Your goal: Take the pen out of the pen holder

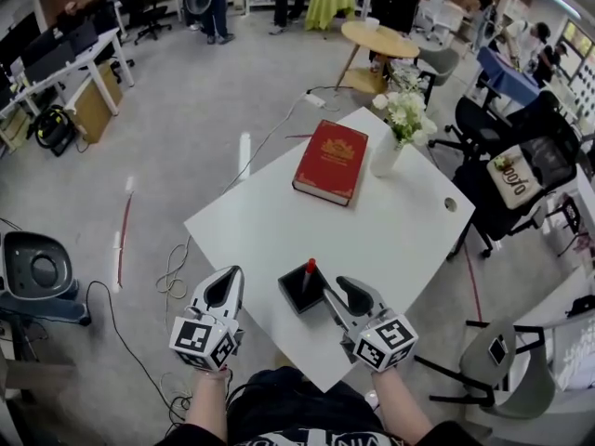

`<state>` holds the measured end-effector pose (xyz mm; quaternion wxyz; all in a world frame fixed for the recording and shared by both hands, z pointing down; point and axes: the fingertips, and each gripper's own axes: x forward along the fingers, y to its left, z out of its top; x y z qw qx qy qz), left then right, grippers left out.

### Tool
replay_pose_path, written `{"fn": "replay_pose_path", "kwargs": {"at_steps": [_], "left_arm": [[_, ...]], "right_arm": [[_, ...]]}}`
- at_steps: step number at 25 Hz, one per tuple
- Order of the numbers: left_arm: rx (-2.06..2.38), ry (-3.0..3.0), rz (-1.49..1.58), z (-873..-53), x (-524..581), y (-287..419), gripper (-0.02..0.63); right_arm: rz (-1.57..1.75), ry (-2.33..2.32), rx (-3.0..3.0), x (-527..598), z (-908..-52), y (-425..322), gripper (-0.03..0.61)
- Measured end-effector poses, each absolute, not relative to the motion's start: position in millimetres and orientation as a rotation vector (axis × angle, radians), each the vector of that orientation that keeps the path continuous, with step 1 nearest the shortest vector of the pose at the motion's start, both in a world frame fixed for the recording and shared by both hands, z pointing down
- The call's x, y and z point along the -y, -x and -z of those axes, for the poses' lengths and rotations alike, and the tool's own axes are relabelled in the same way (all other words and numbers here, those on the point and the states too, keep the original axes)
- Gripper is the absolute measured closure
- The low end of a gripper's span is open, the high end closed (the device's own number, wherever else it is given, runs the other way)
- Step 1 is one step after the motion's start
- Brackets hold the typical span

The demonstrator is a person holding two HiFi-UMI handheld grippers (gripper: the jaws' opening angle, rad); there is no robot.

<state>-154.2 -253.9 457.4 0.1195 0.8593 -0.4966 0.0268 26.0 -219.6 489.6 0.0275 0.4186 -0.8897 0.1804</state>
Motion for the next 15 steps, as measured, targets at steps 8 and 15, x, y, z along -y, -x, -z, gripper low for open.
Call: {"fn": "replay_pose_path", "kwargs": {"at_steps": [8, 15], "left_arm": [[1.480, -2.470, -0.062, -466.2, 260.8, 159.0, 0.609], [1.566, -2.382, -0.058, -472.9, 247.2, 160.6, 0.609]], "right_arm": [[-0.417, -1.156, 2.724, 238.5, -490.4, -11.1, 0.422], [-0.405, -1.012, 2.732, 249.3, -494.1, -14.4, 0.422]]}}
